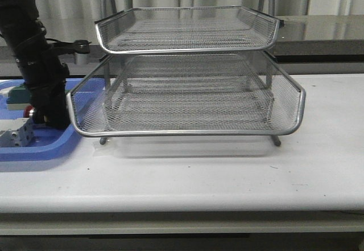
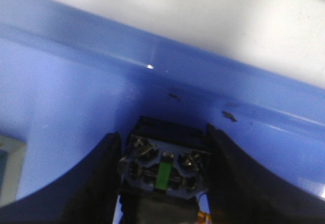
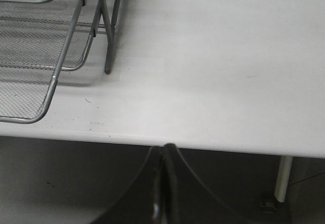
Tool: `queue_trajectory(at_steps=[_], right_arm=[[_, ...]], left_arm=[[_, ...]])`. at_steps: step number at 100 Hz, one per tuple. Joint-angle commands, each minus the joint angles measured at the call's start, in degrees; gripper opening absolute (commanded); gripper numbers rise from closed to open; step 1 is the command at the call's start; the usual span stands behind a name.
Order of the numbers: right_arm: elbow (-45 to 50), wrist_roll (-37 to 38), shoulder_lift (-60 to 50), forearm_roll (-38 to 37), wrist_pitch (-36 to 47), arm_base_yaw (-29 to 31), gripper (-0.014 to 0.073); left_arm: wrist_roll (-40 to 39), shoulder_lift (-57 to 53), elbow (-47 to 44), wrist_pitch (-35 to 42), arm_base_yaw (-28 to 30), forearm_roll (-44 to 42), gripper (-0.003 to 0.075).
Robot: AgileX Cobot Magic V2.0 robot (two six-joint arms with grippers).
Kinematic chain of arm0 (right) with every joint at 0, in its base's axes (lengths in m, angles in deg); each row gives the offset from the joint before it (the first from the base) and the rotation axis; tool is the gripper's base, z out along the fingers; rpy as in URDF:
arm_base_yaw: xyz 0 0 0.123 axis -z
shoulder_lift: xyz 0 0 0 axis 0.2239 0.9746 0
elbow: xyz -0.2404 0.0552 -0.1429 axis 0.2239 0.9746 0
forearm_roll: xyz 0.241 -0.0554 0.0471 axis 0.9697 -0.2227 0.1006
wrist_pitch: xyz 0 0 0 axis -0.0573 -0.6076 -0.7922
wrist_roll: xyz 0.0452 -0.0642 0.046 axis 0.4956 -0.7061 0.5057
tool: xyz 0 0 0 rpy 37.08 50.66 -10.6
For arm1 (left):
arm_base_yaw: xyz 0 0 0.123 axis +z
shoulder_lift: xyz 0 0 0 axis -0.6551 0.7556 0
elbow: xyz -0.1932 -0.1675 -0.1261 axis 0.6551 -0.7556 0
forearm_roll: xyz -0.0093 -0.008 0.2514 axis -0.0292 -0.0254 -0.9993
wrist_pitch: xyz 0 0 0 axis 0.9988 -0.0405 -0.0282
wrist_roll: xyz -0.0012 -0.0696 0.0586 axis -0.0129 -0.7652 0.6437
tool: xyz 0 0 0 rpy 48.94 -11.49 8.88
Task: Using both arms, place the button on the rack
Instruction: 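Close the left gripper on the button base and lift it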
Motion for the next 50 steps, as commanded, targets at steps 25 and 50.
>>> queue_trajectory(at_steps=[25, 50], right_arm=[[-2.0, 0.11, 0.01, -0.84, 3.39, 0.03, -0.0068], [-2.0, 0.11, 0.01, -0.84, 3.39, 0.03, -0.0068]], left_arm=[[-4.23, -4.56, 11.3, -7.65, -0.3, 0.89, -0.002], [-8.72, -9.12, 13.7, -7.65, -0.3, -0.35, -0.002]])
